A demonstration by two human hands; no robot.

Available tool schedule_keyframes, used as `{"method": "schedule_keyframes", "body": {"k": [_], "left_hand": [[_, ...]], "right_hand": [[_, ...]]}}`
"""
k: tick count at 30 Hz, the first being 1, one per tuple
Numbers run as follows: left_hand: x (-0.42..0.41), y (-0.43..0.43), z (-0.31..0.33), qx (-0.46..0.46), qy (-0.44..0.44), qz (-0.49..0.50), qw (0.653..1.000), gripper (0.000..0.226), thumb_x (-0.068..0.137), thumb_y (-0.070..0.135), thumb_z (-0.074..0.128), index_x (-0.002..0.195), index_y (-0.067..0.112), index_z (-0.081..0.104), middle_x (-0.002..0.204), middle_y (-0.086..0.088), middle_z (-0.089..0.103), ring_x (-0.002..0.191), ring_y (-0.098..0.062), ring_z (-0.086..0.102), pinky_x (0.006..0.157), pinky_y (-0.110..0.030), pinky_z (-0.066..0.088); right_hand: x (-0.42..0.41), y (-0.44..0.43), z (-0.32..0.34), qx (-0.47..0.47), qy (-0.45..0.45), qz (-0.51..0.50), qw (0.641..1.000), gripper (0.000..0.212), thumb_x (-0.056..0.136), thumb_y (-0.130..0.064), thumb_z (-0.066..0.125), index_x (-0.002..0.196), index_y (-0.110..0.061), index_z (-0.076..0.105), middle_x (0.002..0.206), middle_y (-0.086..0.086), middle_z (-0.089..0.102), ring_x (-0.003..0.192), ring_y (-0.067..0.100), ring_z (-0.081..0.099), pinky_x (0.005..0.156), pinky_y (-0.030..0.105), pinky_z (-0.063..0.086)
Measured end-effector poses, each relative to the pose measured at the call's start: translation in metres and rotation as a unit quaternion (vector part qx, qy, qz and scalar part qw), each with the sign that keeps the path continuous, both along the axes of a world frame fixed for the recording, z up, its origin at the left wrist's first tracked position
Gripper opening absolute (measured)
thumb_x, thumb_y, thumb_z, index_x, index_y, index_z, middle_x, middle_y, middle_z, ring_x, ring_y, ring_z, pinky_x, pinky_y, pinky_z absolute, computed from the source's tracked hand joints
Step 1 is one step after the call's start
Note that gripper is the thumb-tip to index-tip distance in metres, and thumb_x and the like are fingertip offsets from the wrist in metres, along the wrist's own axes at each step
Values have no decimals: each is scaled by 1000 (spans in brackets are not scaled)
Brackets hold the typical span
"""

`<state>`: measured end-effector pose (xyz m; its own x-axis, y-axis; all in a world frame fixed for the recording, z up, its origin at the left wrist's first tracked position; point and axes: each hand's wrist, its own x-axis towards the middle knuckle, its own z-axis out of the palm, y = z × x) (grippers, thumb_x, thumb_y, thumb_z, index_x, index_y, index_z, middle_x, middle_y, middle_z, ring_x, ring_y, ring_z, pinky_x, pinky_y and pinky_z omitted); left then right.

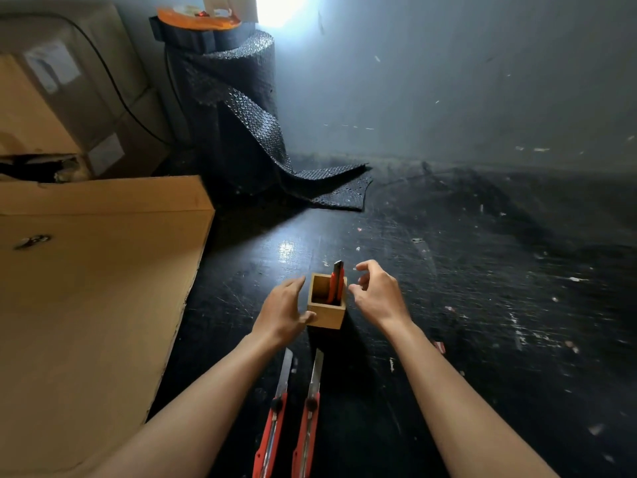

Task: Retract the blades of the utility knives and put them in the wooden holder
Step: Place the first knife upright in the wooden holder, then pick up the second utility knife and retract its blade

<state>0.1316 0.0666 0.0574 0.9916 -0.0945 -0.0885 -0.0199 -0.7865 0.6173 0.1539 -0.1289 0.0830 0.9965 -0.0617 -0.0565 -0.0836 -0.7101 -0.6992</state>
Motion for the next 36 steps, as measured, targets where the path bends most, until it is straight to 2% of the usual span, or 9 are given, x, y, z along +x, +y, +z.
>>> {"method": "schedule_keyframes", "body": {"k": [4, 8, 11, 16, 19, 22, 28, 33, 36], "left_hand": [[-42, 2, -4, 15, 2, -6, 1000, 63, 86, 18, 80, 144, 12, 56, 142, -10, 64, 130, -25, 61, 111, -41, 50], [-85, 2, -13, 24, 42, -26, 998, 34, 88, 14, 76, 121, 16, 70, 117, -6, 75, 106, -20, 71, 91, -33, 60], [-115, -2, -24, 40, 88, -56, 994, 9, 91, 19, 71, 100, 19, 72, 100, -4, 75, 90, -20, 73, 79, -37, 62], [-150, -5, -48, 52, 133, -41, 989, 20, 85, 31, 68, 103, 24, 73, 97, -2, 76, 89, -22, 74, 77, -41, 63], [-158, -6, -53, 42, 153, -31, 987, 14, 88, 30, 65, 96, 22, 74, 91, -2, 75, 84, -23, 74, 76, -41, 62], [-162, -9, -58, 5, 182, -9, 983, 12, 90, 27, 67, 86, 20, 76, 84, 0, 75, 77, -14, 74, 76, -39, 63], [-164, -17, -60, -93, 226, 74, 967, 13, 93, 15, 67, 96, 23, 77, 86, 2, 78, 82, -7, 75, 82, -31, 64], [-156, -19, -61, -125, 238, 87, 959, 24, 86, 11, 77, 109, 18, 78, 95, 3, 78, 89, -6, 74, 82, -24, 62], [-149, -22, -58, -145, 228, 102, 957, 30, 82, 10, 81, 111, 19, 78, 96, 1, 79, 90, -9, 75, 83, -28, 63]], "right_hand": [[-43, 5, -8, -21, 62, 32, 997, 27, 90, -24, 70, 115, -20, 62, 104, 0, 67, 96, 18, 65, 84, 38, 57], [-92, 14, -33, -30, 138, 68, 988, 27, 89, -26, 70, 115, -23, 65, 105, -1, 70, 91, 13, 66, 81, 34, 57], [-126, 25, -56, -28, 191, 97, 976, 30, 87, -28, 72, 115, -22, 67, 109, 2, 72, 96, 17, 68, 85, 38, 58], [-169, 40, -81, -10, 259, 118, 959, 24, 85, -25, 70, 109, -21, 69, 94, -1, 71, 85, 17, 68, 77, 35, 57], [-185, 43, -92, 24, 264, 100, 959, 35, 88, -23, 66, 123, -20, 64, 93, 0, 72, 81, 16, 70, 74, 35, 60], [-191, 43, -95, 63, 276, 90, 955, 43, 94, -16, 61, 136, -20, 53, 90, 1, 73, 77, 14, 72, 66, 25, 59], [-192, 38, -95, 128, 293, 46, 946, 39, 92, -8, 63, 127, -24, 55, 85, 1, 73, 73, 8, 72, 64, 21, 58], [-187, 30, -96, 162, 264, 17, 951, 38, 84, 0, 66, 108, -30, 63, 87, 8, 74, 77, 20, 75, 70, 39, 64], [-179, 25, -93, 165, 236, 10, 958, 41, 78, 1, 66, 104, -30, 66, 80, 3, 74, 72, 17, 75, 68, 38, 64]]}}
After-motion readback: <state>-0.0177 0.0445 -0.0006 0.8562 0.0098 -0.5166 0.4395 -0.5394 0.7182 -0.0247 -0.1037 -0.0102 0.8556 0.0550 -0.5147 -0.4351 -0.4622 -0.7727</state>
